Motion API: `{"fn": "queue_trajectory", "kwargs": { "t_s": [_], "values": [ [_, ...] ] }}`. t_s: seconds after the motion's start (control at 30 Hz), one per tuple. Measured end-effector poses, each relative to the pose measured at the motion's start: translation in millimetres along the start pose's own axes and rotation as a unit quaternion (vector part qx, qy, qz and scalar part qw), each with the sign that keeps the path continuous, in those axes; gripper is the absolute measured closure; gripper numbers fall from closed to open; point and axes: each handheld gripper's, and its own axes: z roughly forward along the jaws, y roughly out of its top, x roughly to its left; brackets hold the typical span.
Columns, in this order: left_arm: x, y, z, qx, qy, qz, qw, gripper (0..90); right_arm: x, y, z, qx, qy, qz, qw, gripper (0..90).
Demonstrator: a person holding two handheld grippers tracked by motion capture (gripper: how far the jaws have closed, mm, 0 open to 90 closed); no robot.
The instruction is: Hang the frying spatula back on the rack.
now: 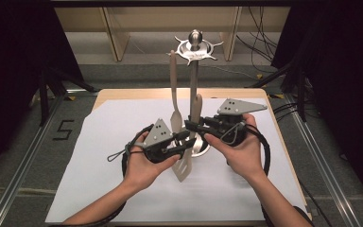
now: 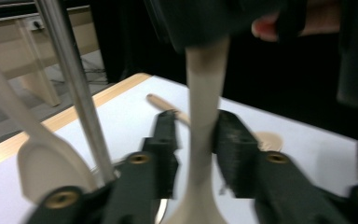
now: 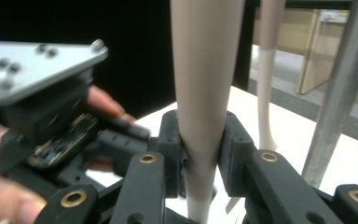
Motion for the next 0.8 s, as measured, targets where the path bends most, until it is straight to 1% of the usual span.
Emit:
{"fn": "queue_trajectory", "kwargs": {
  "t_s": [0.07,0.1,0.13,0.17,0.2,0.23,0.27,0.33,0.37,0.4,0.43,0.47,0.53,0.57,0.6,0.63,0.67,0.7,0.73,0.77,0.8],
  "values": [
    [3.6,1.3,-0.4,-0.003,-0.029,-0.020,0.9994,59.2,-0.9,-0.7,0.1,0.002,0.018,-0.005,0.9998,74.5],
    [5.4,1.6,-0.4,-0.002,-0.040,-0.024,0.9989,58.9,-1.3,-0.9,-0.6,0.002,0.022,-0.009,0.9997,74.6],
    [7.4,1.7,-0.1,-0.007,-0.054,-0.037,0.9978,59.2,-1.3,-0.9,-0.9,0.001,0.030,-0.010,0.9995,74.5],
    [8.4,1.9,-0.1,-0.009,-0.060,-0.042,0.9973,59.8,-1.4,-1.2,-1.0,0.000,0.038,-0.012,0.9992,74.5],
    [9.6,2.4,0.1,-0.009,-0.074,-0.045,0.9962,60.8,-1.4,-1.4,-0.8,-0.004,0.044,-0.018,0.9989,74.5],
    [10.0,2.8,0.0,-0.011,-0.081,-0.047,0.9956,61.6,-1.3,-1.7,0.0,-0.006,0.054,-0.023,0.9983,74.5],
    [10.7,3.7,-0.5,-0.012,-0.085,-0.044,0.9953,62.7,-0.6,-1.9,0.2,-0.005,0.061,-0.022,0.9979,74.5],
    [10.2,4.6,-1.2,-0.013,-0.093,-0.040,0.9948,67.0,0.2,-1.9,1.0,0.000,0.073,-0.033,0.9968,74.5],
    [9.0,4.4,-1.5,-0.014,-0.093,-0.039,0.9948,70.4,1.4,-2.0,0.6,0.004,0.073,-0.027,0.9970,74.4],
    [8.4,4.2,-1.5,-0.015,-0.093,-0.035,0.9950,73.4,1.3,-1.5,0.5,0.007,0.072,-0.028,0.9970,74.4],
    [7.4,4.3,-1.8,-0.015,-0.092,-0.034,0.9951,73.9,0.8,-1.3,0.6,0.006,0.072,-0.032,0.9969,74.4],
    [7.2,4.5,-2.0,-0.014,-0.091,-0.029,0.9953,74.7,0.3,-1.5,1.5,0.003,0.077,-0.033,0.9965,74.4],
    [6.4,4.9,-2.4,-0.016,-0.088,-0.025,0.9956,75.1,0.4,-1.5,1.0,0.001,0.075,-0.033,0.9967,74.3],
    [6.0,5.5,-2.7,-0.015,-0.086,-0.021,0.9960,75.3,1.1,-1.3,-0.2,0.007,0.073,-0.029,0.9969,74.3],
    [5.4,6.2,-3.1,-0.015,-0.081,-0.018,0.9964,75.5,1.6,-1.2,-0.3,0.007,0.076,-0.026,0.9967,74.1],
    [4.9,7.1,-3.2,-0.014,-0.076,-0.014,0.9969,75.6,1.3,-1.3,-0.1,0.003,0.073,-0.031,0.9968,73.9],
    [4.7,9.1,-3.6,-0.010,-0.068,-0.006,0.9976,75.7,0.2,-0.6,-0.7,-0.005,0.061,-0.046,0.9971,73.5],
    [5.3,11.0,-3.8,-0.010,-0.063,-0.007,0.9979,75.8,1.0,-0.3,-2.1,-0.006,0.059,-0.041,0.9974,71.0],
    [6.0,13.0,-4.5,-0.011,-0.055,-0.009,0.9984,75.8,0.7,0.0,-2.9,-0.011,0.053,-0.041,0.9977,66.3],
    [7.4,15.3,-5.1,-0.011,-0.047,-0.006,0.9988,75.8,0.5,0.5,-5.0,-0.014,0.042,-0.041,0.9982,62.2],
    [8.6,17.2,-5.9,-0.012,-0.039,-0.006,0.9991,75.9,0.4,0.7,-7.9,-0.016,0.036,-0.039,0.9985,60.1]
  ]
}}
